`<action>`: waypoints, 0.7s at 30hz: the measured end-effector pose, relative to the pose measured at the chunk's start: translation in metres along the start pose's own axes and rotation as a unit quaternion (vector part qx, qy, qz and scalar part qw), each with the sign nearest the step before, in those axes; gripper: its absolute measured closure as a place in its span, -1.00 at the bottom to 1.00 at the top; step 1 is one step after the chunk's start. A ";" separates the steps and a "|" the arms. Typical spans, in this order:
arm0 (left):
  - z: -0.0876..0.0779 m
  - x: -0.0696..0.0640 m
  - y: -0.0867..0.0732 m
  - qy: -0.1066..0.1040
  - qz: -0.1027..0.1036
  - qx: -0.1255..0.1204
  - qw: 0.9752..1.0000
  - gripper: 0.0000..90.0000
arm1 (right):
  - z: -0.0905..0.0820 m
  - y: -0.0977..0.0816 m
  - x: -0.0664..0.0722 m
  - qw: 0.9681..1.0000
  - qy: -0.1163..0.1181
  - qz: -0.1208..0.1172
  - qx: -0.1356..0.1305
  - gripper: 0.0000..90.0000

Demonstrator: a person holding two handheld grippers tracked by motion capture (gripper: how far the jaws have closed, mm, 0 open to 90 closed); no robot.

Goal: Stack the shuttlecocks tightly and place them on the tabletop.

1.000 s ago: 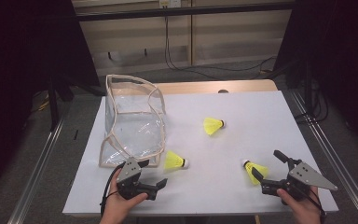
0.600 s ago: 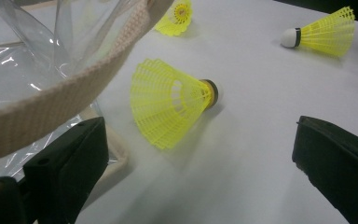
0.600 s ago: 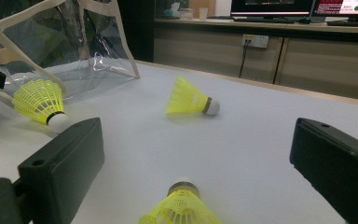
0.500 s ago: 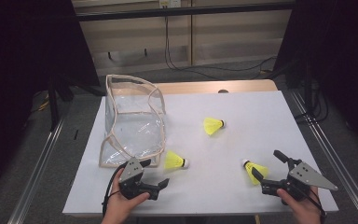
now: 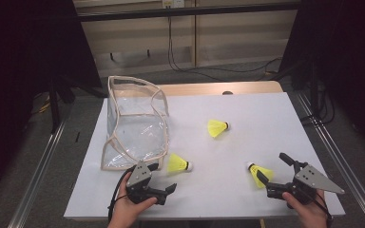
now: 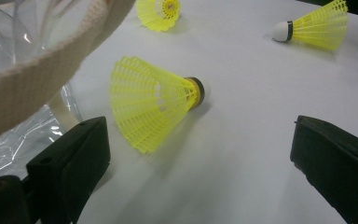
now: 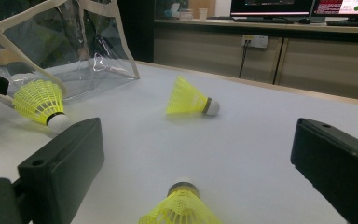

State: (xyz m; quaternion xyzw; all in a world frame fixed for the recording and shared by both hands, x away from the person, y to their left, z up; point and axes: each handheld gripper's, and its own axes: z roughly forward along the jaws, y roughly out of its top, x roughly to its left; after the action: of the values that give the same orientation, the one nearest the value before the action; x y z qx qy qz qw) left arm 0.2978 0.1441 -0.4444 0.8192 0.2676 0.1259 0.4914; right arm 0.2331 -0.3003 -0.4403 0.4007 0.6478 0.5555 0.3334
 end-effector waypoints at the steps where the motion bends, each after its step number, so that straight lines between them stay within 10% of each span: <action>1: 0.002 -0.002 0.000 -0.002 -0.009 -0.005 1.000 -0.89 | 0.000 0.000 0.000 1.000 0.000 -0.001 0.000 -0.94; 21: 0.019 -0.011 0.005 -0.005 0.000 0.014 1.000 -0.79 | 0.000 0.000 0.000 1.000 0.001 -0.001 -0.001 -0.94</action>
State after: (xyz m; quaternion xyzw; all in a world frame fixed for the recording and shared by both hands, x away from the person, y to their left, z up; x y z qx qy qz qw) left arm 0.2990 0.1222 -0.4487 0.8264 0.2670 0.1183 0.4814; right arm 0.2330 -0.3006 -0.4402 0.3991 0.6479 0.5562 0.3340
